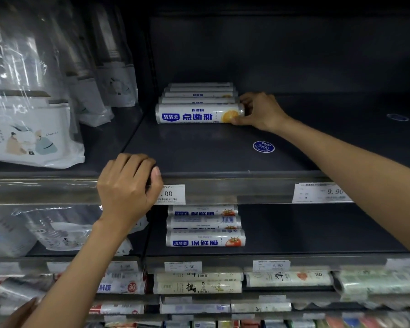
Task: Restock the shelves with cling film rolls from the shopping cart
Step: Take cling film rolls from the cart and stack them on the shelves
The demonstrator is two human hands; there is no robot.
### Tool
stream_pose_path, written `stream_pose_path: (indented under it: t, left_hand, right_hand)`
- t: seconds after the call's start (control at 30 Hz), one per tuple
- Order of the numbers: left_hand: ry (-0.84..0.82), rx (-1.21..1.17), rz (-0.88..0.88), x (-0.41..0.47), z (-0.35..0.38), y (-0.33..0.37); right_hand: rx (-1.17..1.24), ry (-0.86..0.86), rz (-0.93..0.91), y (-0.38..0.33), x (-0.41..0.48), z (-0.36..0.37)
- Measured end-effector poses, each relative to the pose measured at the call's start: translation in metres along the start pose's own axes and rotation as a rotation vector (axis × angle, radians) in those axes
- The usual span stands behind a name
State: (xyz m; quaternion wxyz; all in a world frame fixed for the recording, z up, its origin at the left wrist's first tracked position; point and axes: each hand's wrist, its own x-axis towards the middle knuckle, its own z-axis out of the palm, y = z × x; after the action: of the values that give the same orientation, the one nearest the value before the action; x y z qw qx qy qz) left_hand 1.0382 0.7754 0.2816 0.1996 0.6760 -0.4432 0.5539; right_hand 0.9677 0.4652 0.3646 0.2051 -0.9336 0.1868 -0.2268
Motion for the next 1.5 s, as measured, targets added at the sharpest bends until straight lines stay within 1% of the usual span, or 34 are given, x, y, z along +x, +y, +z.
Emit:
stream_pose_path:
  t: [0.1, 0.17, 0.23, 0.3, 0.37, 0.4, 0.47, 0.5, 0.57, 0.6, 0.67, 0.73, 0.77, 0.83, 0.93, 1.0, 1.1, 1.27, 1.4, 1.5]
  left_hand:
    - [-0.039, -0.028, -0.006, 0.002, -0.003, -0.001]
    - [-0.062, -0.061, -0.024, 0.006, -0.008, 0.001]
    - [-0.038, -0.137, -0.030, 0.013, -0.017, 0.012]
    - [0.024, -0.288, 0.026, 0.024, -0.024, 0.037]
    - [0.047, -0.486, 0.094, 0.031, -0.025, 0.077]
    - [0.036, -0.588, 0.125, 0.031, -0.024, 0.102]
    - [-0.039, -0.797, 0.173, 0.020, -0.018, 0.157]
    - [-0.105, -0.905, 0.191, 0.011, -0.016, 0.186]
    - [-0.300, -1.118, 0.203, -0.015, -0.010, 0.242]
    - [-0.426, -1.211, 0.187, -0.031, -0.008, 0.270]
    - [-0.727, -1.358, 0.108, -0.062, -0.007, 0.320]
    - [-1.007, -1.439, 0.044, -0.089, -0.011, 0.370]
    - [-1.103, -1.460, 0.050, -0.102, -0.014, 0.393]
    - [-1.220, -1.496, 0.115, -0.124, -0.024, 0.440]
    - [-1.359, -1.525, 0.196, -0.145, -0.044, 0.510]
    - [-1.383, -1.508, 0.303, -0.152, -0.055, 0.554]
    - [-1.374, -1.490, 0.479, -0.150, -0.070, 0.613]
    - [-1.353, -1.553, 0.615, -0.117, -0.082, 0.710]
    - [-1.325, -1.585, 0.716, -0.092, -0.073, 0.787]
    - [-1.212, -1.621, 0.761, -0.076, -0.057, 0.856]
  right_hand:
    - [0.064, 0.016, 0.051, -0.008, -0.012, -0.023]
    - [0.054, 0.107, 0.041, -0.015, -0.036, -0.050]
    - [0.064, 0.199, -0.006, -0.017, -0.079, -0.074]
    - [0.108, 0.286, -0.027, -0.016, -0.141, -0.088]
    - [0.112, 0.365, -0.008, -0.012, -0.212, -0.086]
    - [0.102, 0.392, 0.025, -0.008, -0.248, -0.080]
    - [0.104, 0.429, 0.168, 0.006, -0.321, -0.057]
    - [0.110, 0.435, 0.261, 0.016, -0.356, -0.043]
    - [0.124, 0.441, 0.467, 0.038, -0.424, -0.013]
    - [0.128, 0.450, 0.569, 0.049, -0.458, 0.001]
    - [0.127, 0.481, 0.768, 0.071, -0.525, 0.024]
    - [0.115, 0.523, 0.966, 0.086, -0.591, 0.040]
    - [0.108, 0.548, 1.050, 0.090, -0.620, 0.044]
    - [0.104, 0.592, 1.190, 0.094, -0.671, 0.044]
    - [0.117, 0.638, 1.334, 0.101, -0.735, 0.031]
    - [0.138, 0.674, 1.391, 0.110, -0.773, 0.015]
    - [0.148, 0.739, 1.470, 0.127, -0.819, -0.014]
    - [0.120, 0.833, 1.521, 0.172, -0.867, -0.067]
    - [0.088, 0.911, 1.540, 0.224, -0.891, -0.102]
    - [0.082, 0.931, 1.552, 0.275, -0.907, -0.131]
